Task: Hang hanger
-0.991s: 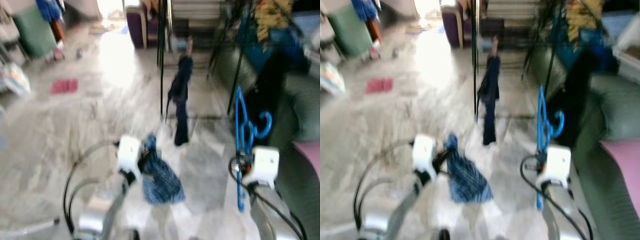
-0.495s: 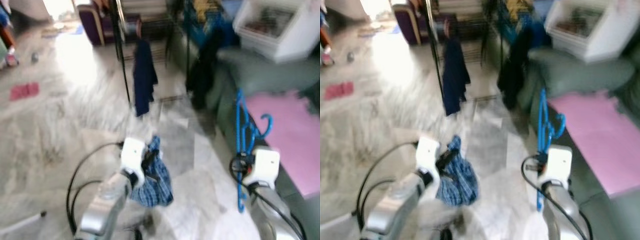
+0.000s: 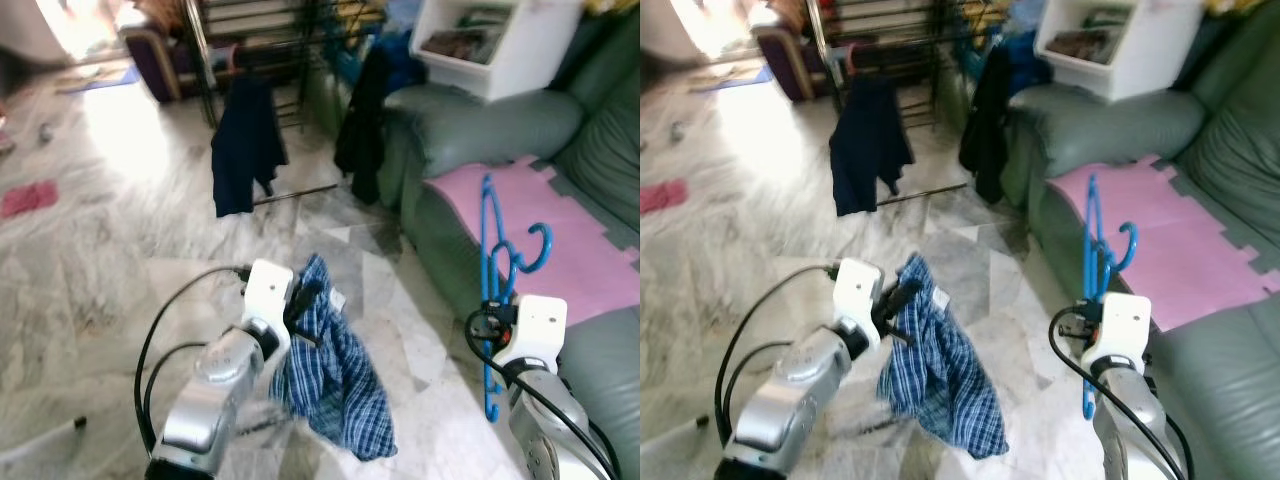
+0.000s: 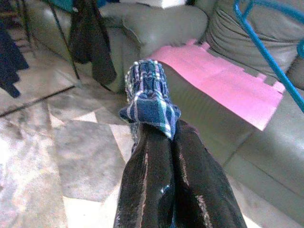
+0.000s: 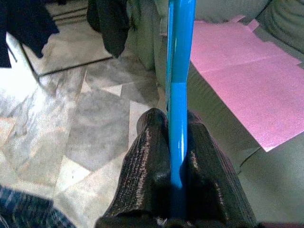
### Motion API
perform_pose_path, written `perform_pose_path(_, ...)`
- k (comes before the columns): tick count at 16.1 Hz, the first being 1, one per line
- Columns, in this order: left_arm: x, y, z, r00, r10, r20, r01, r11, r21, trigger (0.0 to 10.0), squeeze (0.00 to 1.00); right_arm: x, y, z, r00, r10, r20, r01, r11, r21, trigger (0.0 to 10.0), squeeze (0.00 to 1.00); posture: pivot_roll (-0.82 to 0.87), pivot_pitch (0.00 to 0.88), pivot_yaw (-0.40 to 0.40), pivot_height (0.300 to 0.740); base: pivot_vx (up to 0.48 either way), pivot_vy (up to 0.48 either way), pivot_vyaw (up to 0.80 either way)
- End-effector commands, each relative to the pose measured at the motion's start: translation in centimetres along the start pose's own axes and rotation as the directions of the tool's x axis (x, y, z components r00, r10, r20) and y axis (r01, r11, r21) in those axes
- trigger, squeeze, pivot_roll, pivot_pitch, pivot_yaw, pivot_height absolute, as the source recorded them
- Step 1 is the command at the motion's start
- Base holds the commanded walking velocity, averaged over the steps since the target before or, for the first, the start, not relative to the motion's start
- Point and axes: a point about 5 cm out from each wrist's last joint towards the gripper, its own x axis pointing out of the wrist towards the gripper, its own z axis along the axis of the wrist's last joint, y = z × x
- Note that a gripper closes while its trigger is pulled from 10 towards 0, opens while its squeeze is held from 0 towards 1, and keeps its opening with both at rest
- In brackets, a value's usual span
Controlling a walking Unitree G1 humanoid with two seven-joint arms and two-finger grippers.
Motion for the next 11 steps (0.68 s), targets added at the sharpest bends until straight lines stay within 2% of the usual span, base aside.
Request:
perform_pose_path(1,0.0,0.7,0.4,1.000,-0.005,0.023,0.005,1.000,0.023,10.0,0.00,0.2,0.5,0.1,1.000,0.027,0.006,-0.027,1.000,0.002,10.0,0.00,-0.05,0.086,-0.003,0.740,0.000,0.000,0.00)
perform_pose_path(2,0.0,0.8,1.0,0.997,-0.058,0.048,0.052,0.992,0.112,10.0,0.00,0.1,1.7,0.0,0.989,0.145,-0.002,-0.145,0.988,-0.053,10.0,0.00,-0.05,0.087,-0.006,0.740,0.000,0.000,0.00)
perform_pose_path(3,0.0,1.0,1.3,0.995,-0.084,0.059,0.072,0.983,0.171,10.0,0.00,-0.1,2.3,0.0,0.977,0.212,0.001,-0.211,0.974,-0.085,10.0,0.00,-0.06,0.085,-0.011,0.740,0.000,0.000,0.00)
perform_pose_path(4,0.2,3.0,3.2,0.988,-0.129,0.085,0.093,0.936,0.340,10.0,0.00,-0.5,2.7,0.1,0.937,0.348,-0.030,-0.349,0.934,-0.074,10.0,0.00,-0.05,0.085,-0.021,0.740,0.000,0.000,0.00)
perform_pose_path(5,0.3,4.0,4.2,0.985,-0.140,0.099,0.087,0.906,0.413,10.0,0.00,-0.5,2.3,0.1,0.923,0.382,-0.052,-0.385,0.917,-0.100,10.0,0.00,-0.04,0.083,-0.025,0.740,0.000,0.000,0.00)
perform_pose_path(6,0.3,5.0,5.0,0.983,-0.158,0.093,0.103,0.894,0.435,10.0,0.00,-0.1,1.6,0.5,0.913,0.404,-0.055,-0.407,0.898,-0.169,10.0,0.00,-0.04,0.083,-0.028,0.740,0.000,0.000,0.00)
perform_pose_path(7,0.2,5.8,5.4,0.982,-0.180,0.062,0.121,0.842,0.525,10.0,0.00,0.4,0.8,1.1,0.913,0.405,-0.059,-0.407,0.883,-0.236,10.0,0.00,-0.04,0.081,-0.028,0.740,0.000,0.000,0.00)
perform_pose_path(8,0.1,6.6,5.8,0.980,-0.197,0.024,0.136,0.757,0.639,10.0,0.00,1.1,-0.4,1.8,0.919,0.390,-0.062,-0.390,0.869,-0.306,10.0,0.00,-0.04,0.080,-0.027,0.740,0.000,0.000,0.00)
perform_pose_path(9,0.1,6.8,6.3,0.975,-0.223,0.012,0.146,0.680,0.719,10.0,0.00,1.2,-0.9,2.4,0.883,0.460,-0.088,-0.463,0.829,-0.313,10.0,0.00,-0.04,0.080,-0.025,0.740,0.000,0.000,0.00)
perform_pose_path(10,0.2,6.7,6.7,0.967,-0.253,-0.006,0.169,0.628,0.759,10.0,0.00,1.1,-1.4,2.9,0.859,0.499,-0.109,-0.508,0.809,-0.295,10.0,0.00,-0.04,0.084,-0.026,0.740,0.000,0.000,0.00)
perform_pose_path(11,0.4,6.7,6.8,0.958,-0.286,-0.036,0.197,0.558,0.806,10.0,0.00,0.5,-1.5,3.3,0.791,0.595,-0.141,-0.608,0.742,-0.283,10.0,0.00,-0.04,0.083,-0.027,0.740,0.000,0.000,0.00)
